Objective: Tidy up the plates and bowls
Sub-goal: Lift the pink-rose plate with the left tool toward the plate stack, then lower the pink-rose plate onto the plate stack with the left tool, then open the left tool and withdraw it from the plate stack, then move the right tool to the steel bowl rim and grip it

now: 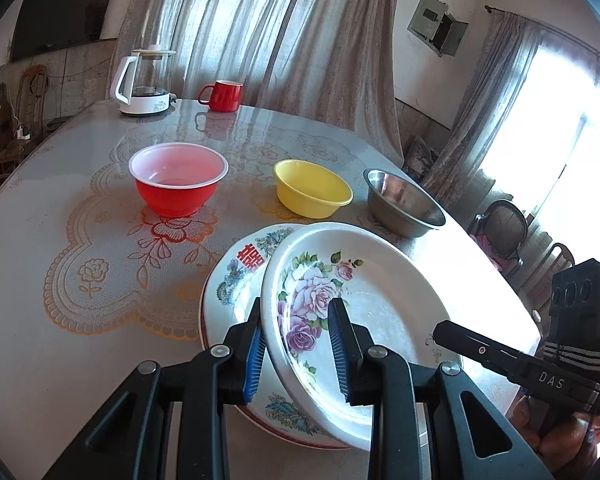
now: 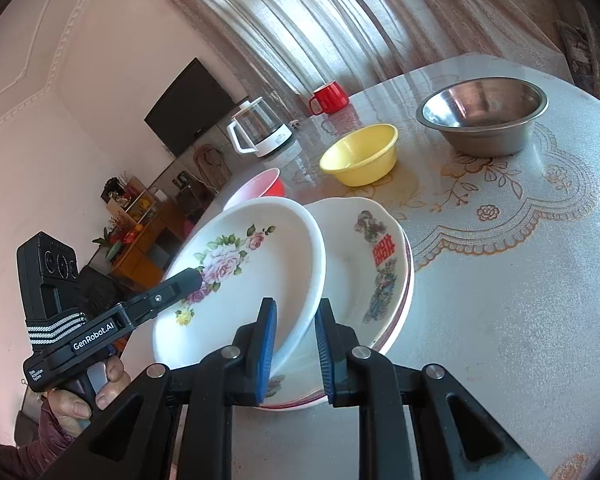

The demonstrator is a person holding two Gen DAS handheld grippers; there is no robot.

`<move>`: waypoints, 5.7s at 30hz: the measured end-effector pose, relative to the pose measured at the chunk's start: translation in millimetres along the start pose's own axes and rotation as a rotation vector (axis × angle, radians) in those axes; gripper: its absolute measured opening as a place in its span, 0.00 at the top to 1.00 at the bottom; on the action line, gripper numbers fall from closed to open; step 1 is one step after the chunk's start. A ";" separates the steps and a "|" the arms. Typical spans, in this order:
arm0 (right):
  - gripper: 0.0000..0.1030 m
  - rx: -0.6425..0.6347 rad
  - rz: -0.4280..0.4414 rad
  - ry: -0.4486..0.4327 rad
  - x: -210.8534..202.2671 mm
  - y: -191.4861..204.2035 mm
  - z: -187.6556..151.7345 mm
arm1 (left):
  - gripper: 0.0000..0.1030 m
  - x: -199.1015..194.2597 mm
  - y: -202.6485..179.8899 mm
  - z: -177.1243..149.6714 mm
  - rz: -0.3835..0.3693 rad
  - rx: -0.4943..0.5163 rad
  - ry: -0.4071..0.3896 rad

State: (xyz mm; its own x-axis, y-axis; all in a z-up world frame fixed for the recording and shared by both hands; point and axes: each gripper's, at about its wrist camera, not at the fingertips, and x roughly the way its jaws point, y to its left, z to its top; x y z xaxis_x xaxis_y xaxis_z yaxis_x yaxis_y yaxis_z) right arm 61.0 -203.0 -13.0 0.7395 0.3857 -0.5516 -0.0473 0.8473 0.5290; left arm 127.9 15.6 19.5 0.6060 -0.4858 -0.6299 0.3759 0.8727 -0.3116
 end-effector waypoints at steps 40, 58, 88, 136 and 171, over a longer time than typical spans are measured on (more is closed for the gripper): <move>0.71 -0.086 -0.178 0.036 33.2 7.5 8.1 | 0.64 13.3 19.2 6.1 0.010 -0.093 0.010; 0.66 -0.090 -0.189 0.009 25.9 6.9 11.9 | 0.57 -7.9 11.4 -0.1 0.120 -0.023 -0.038; 0.61 0.011 -0.220 0.027 67.4 -30.2 61.3 | 0.48 10.0 16.3 -18.4 0.158 0.000 0.062; 0.59 0.093 -0.232 -0.020 9.5 -43.1 23.2 | 0.28 -19.6 -10.3 -20.0 0.184 0.026 0.022; 0.59 0.228 -0.360 -0.166 -8.3 -118.5 90.0 | 0.26 78.4 -74.0 61.1 0.002 0.091 0.161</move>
State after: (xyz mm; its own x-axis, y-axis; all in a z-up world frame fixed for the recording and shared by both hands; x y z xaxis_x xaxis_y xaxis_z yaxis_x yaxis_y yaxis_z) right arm 120.9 -339.4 -13.1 0.7803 0.0021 -0.6254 0.3678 0.8072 0.4617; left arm 190.4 -90.0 36.5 0.4891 -0.4638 -0.7387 0.4411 0.8622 -0.2492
